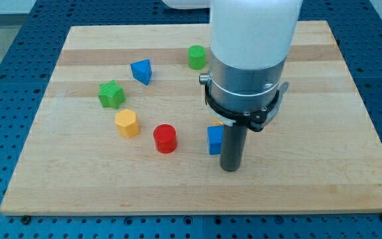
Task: Move the blue cube to the right side of the red circle
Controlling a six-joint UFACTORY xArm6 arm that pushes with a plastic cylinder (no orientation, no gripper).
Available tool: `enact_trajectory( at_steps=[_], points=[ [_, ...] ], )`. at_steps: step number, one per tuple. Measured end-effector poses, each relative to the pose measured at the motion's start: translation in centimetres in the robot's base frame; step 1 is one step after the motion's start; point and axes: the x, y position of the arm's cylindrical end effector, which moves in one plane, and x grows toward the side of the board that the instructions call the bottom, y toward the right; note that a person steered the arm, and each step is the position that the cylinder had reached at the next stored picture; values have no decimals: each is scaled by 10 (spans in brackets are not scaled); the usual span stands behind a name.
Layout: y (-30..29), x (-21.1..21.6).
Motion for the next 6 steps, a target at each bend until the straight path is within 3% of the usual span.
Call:
enact_trajectory(
  at_steps=[6],
  points=[
    [9,-21]
  ],
)
